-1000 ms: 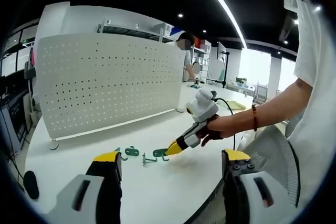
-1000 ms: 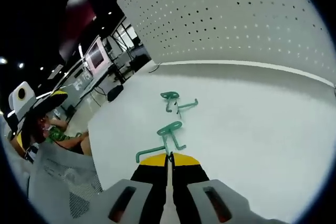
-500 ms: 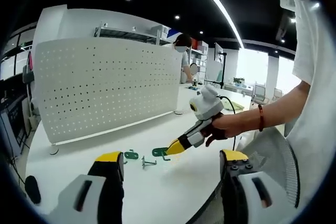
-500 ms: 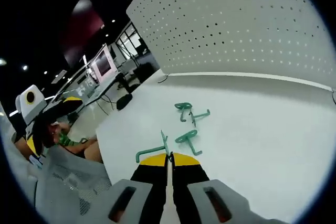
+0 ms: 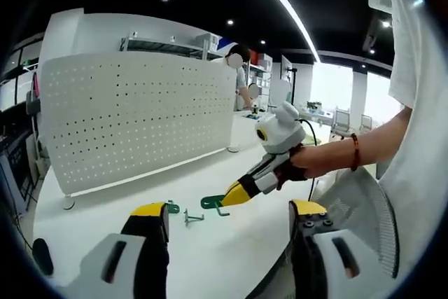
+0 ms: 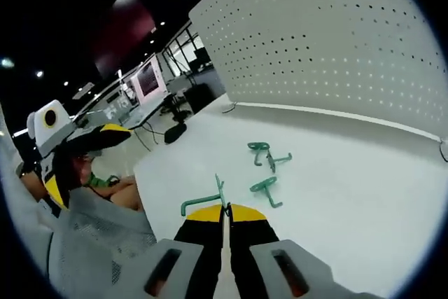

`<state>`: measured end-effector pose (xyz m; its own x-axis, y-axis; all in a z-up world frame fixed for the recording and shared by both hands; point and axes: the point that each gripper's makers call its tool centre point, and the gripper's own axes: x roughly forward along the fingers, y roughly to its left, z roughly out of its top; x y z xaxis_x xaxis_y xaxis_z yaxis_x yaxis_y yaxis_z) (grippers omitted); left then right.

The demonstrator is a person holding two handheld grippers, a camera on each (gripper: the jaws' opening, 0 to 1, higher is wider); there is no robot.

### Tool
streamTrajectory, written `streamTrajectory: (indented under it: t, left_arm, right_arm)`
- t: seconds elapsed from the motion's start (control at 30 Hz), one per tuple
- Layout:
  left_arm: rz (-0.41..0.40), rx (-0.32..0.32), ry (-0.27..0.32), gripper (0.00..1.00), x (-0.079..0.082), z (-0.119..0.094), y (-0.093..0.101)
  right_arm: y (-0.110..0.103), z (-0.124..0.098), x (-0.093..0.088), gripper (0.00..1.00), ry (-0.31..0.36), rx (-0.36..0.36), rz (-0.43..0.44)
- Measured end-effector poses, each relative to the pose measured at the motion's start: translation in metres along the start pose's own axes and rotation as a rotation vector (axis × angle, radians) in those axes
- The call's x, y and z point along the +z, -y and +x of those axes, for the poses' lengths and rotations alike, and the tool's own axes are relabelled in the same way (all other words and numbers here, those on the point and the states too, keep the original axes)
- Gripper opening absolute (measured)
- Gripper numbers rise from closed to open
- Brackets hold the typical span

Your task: Insert the hook assembly into the mounting plate slot until the hook locks in place.

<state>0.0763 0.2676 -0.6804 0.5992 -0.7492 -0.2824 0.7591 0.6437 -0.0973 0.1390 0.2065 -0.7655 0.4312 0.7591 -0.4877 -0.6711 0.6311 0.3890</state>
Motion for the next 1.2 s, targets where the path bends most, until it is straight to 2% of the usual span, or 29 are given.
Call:
streamTrajectory:
  t: [0.2,0.4,0.83,1.0,1.07,1.17,1.2]
  left_arm:
    - [0.012,-0.007,0.001,0.70,0.002,0.000,0.003]
    - [0.011,-0.017,0.000,0.69,-0.001,0.000,0.007]
    - [0.030,-0.044,-0.020,0.62,-0.006,0.001,0.014]
    - [0.073,-0.054,-0.040,0.58,-0.008,0.003,0.016]
    - [0.094,-0.050,-0.018,0.56,-0.004,0.003,0.017]
    - [0.087,-0.063,-0.019,0.54,-0.004,0.003,0.019]
    - [0.146,-0.043,-0.040,0.52,-0.006,0.003,0.016]
  right_arm:
    - [-0.004,-0.005,0.006,0.01,0.017,-0.007,0.018]
    - [-0.011,-0.009,0.012,0.01,0.044,0.003,0.079]
    - [-0.035,-0.012,0.015,0.01,0.049,0.050,0.097]
    - [-0.039,-0.013,0.014,0.01,0.047,0.053,0.092]
    - [-0.040,-0.014,0.013,0.01,0.043,0.054,0.092]
    - [-0.044,-0.015,0.015,0.01,0.049,0.068,0.100]
    - [-0.047,-0.016,0.016,0.01,0.056,0.085,0.114]
